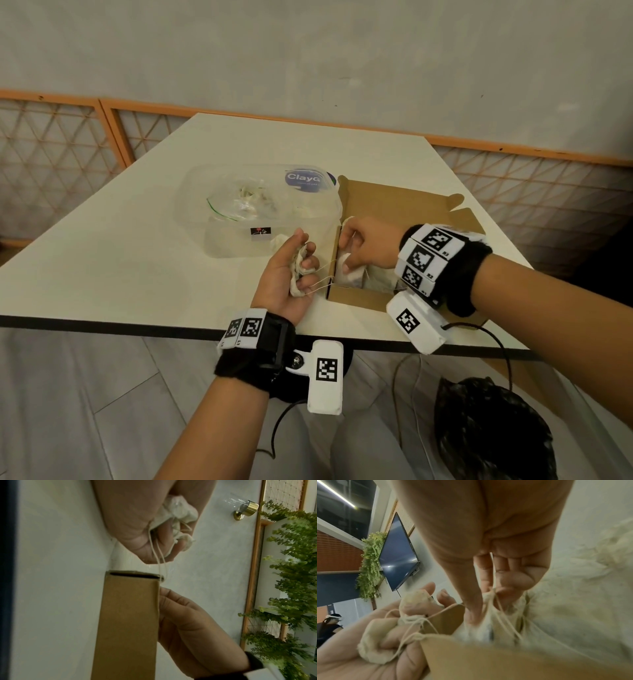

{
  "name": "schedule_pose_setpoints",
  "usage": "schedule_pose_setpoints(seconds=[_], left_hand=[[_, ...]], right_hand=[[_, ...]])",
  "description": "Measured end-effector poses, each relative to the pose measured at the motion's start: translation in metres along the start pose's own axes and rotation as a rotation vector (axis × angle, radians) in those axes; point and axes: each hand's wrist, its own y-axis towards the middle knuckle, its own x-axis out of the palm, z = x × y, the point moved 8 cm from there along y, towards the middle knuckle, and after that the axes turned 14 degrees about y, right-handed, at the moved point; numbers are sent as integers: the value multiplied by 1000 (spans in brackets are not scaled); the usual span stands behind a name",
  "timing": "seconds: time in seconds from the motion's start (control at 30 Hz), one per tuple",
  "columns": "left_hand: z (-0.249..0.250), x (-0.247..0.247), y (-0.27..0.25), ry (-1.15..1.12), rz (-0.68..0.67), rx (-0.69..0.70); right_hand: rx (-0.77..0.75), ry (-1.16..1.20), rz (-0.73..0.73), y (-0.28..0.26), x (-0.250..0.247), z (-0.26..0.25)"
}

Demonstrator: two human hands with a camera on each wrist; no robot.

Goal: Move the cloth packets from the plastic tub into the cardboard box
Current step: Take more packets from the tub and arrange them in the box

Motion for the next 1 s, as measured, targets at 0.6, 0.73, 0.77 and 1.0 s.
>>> schedule_pose_setpoints(seconds=[0.6,0.73,0.77,1.0], left_hand=[[-6,79,-4,-54,-188,-118],[-34,117,11,-123,-160,-225],[-42,123,15,-119,-145,-236],[-80,124,25,119,-72,-251]], right_hand=[[-147,1046,444,-87,-51,69],[-175,1094,555,-110,-49,103],[-195,1105,559,-113,-49,107],[-238,961,344,-102,-32,89]])
